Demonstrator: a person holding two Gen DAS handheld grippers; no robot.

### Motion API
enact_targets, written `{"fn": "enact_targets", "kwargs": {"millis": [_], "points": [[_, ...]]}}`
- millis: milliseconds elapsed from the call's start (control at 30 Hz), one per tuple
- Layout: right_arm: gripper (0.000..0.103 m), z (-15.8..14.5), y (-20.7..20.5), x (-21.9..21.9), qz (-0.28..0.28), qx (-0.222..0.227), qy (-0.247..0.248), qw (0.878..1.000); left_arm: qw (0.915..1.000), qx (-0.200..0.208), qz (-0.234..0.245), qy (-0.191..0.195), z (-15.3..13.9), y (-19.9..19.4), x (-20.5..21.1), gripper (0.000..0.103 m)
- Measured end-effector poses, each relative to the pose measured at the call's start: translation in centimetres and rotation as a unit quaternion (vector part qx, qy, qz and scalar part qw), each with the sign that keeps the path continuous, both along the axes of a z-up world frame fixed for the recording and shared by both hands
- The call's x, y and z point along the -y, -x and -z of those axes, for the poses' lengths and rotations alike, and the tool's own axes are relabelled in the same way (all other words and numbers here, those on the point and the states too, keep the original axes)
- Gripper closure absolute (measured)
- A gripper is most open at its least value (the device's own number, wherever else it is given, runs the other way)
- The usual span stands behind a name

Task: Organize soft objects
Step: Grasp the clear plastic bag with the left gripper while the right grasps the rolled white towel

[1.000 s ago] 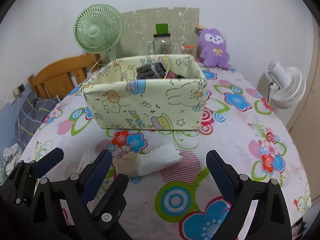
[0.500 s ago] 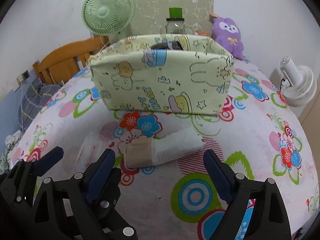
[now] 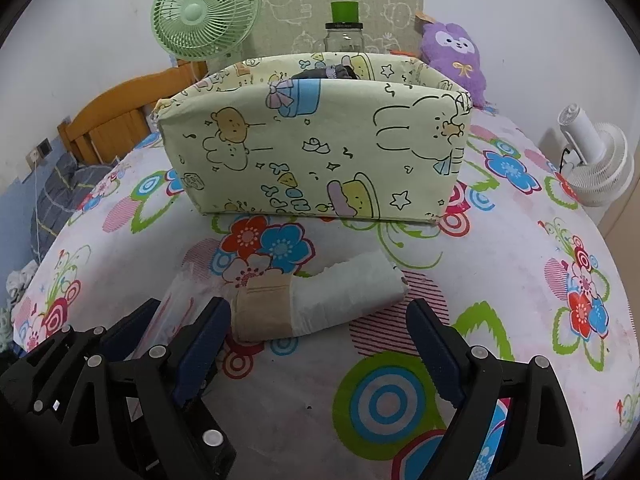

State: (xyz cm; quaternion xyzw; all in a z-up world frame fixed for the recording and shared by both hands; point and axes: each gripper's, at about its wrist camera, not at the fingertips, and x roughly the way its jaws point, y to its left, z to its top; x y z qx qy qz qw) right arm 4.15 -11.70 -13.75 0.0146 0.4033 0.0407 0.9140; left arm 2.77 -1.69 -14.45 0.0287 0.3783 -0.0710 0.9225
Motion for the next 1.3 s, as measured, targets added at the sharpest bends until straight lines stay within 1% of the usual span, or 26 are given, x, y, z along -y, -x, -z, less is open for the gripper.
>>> {"fn": "enact_targets", "kwargs": {"millis": [67, 167, 233, 333, 500, 600, 633, 667, 800, 833, 867, 900, 933, 1033, 1133, 1233, 1300], "points": [[0.012, -0.1, -0.1, 0.2, 0.002, 0.0, -0.001, 1.0, 1.0, 0.002, -0.007, -0.004, -0.1, -0.3, -0.1, 0.07], [0.012, -0.2, -0.3, 0.6, 0.007, 0.003, -0.007, 1.0, 0.9997, 0.007, -0.021, -0.011, -0.4, -0.9, -0.4, 0.072], [0.013, -0.5, -0.6, 1.1, 0.014, 0.006, -0.016, 1.0, 0.9997, 0.008, -0.021, -0.006, -0.6, -1.4, -0.6, 0.072], [0.013, -0.8, -1.0, 1.3, 0.018, 0.008, -0.017, 1.0, 0.9995, 0.017, -0.021, -0.018, -0.9, -1.7, -0.1, 0.072], [0.015, -0.7, -1.6, 1.9, 0.029, 0.005, -0.019, 0.999, 0.9993, 0.014, -0.017, -0.029, -0.8, -2.5, 0.8, 0.072], [0.019, 0.0, -2.3, 2.1, 0.029, -0.008, -0.022, 0.999, 0.9994, 0.005, -0.011, -0.034, -0.4, -2.8, 1.2, 0.072], [0.023, 0.2, -2.4, 2.2, 0.027, -0.013, -0.025, 0.999, 0.9992, 0.001, -0.011, -0.037, -0.3, -2.9, 1.4, 0.072], [0.024, 0.4, -2.5, 2.3, 0.028, -0.012, -0.03, 0.999, 0.9991, 0.004, -0.01, -0.04, -0.2, -2.8, 1.5, 0.072], [0.028, 0.4, -2.7, 2.1, 0.031, -0.012, -0.017, 0.999, 0.9988, 0.005, -0.015, -0.046, -0.1, -2.7, 1.7, 0.072], [0.034, 0.4, -2.7, 2.0, 0.032, -0.012, -0.012, 0.999, 0.9985, 0.008, -0.015, -0.052, -0.1, -2.6, 1.9, 0.072], [0.042, 0.4, -2.7, 1.9, 0.033, -0.011, -0.008, 0.999, 0.9982, 0.011, -0.015, -0.057, -0.1, -2.5, 2.0, 0.072], [0.044, 0.4, -2.6, 1.8, 0.032, -0.01, -0.006, 0.999, 0.998, 0.012, -0.015, -0.06, -0.1, -2.5, 2.1, 0.072], [0.047, 0.4, -2.6, 1.8, 0.031, -0.01, -0.007, 0.999, 0.9981, 0.012, -0.015, -0.058, -0.1, -2.6, 2.0, 0.072], [0.064, 0.3, -2.3, 1.7, 0.031, -0.006, -0.003, 1.0, 0.9987, 0.006, -0.016, -0.048, -0.2, -2.8, 1.7, 0.072], [0.069, 0.3, -2.2, 1.8, 0.032, -0.009, -0.007, 0.999, 0.9988, 0.005, -0.017, -0.045, -0.2, -2.6, 1.7, 0.072], [0.071, 0.1, -1.8, 1.9, 0.034, -0.008, -0.007, 0.999, 0.9991, 0.003, -0.014, -0.039, -0.4, -2.4, 1.8, 0.072], [0.075, -0.1, -1.5, 2.0, 0.034, -0.005, -0.007, 0.999, 0.9992, 0.005, -0.014, -0.036, -0.6, -2.2, 1.8, 0.072]]}}
